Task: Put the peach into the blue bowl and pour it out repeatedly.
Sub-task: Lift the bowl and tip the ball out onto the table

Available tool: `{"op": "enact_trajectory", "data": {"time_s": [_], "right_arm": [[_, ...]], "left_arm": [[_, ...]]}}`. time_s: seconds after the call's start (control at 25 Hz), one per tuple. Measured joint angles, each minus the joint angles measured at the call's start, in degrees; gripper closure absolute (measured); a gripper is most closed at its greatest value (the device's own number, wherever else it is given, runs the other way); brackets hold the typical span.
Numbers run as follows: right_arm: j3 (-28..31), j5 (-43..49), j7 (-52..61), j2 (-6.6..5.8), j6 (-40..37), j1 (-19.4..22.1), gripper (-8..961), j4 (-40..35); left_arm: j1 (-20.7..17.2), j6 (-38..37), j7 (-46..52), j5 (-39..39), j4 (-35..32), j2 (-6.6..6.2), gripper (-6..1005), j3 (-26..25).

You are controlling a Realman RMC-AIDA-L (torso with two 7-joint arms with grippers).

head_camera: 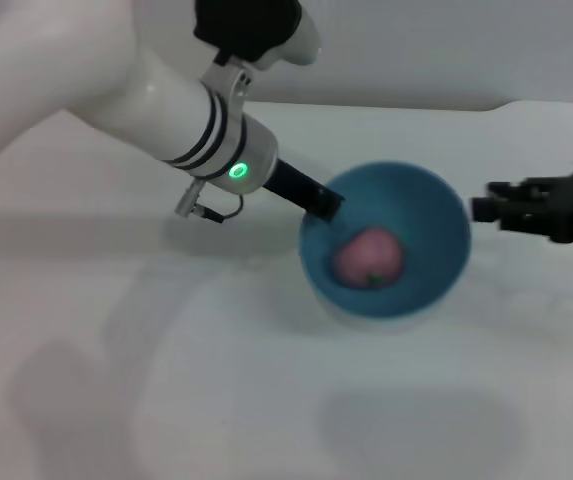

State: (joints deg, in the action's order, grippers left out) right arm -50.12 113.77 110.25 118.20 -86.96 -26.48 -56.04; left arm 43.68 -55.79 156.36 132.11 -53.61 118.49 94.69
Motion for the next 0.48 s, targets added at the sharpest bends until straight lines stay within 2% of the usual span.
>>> {"op": "enact_trajectory", "data": {"time_s": [0.2,0.36,0.48], "right_arm": [[8.0,6.5,2.0,-0.09,-0.6,2.3,518,0.9],[12.0,9.4,2.1,0.19,-1.1,4.8,518,1.5],[14.7,10.8,2.1,0.27,-2.4,5.9,518,2.0]], "left_arm": [[-3.5,13.8,-0.2,-0.1,1.2,-0.07,1000,2.1],[-7.4,28.2,-2.0,0.0,-0.6,-0.22,1000,8.3],[-10.8,41.1,-4.3,0.2,-2.7,-0.24,1000,15.0]]}}
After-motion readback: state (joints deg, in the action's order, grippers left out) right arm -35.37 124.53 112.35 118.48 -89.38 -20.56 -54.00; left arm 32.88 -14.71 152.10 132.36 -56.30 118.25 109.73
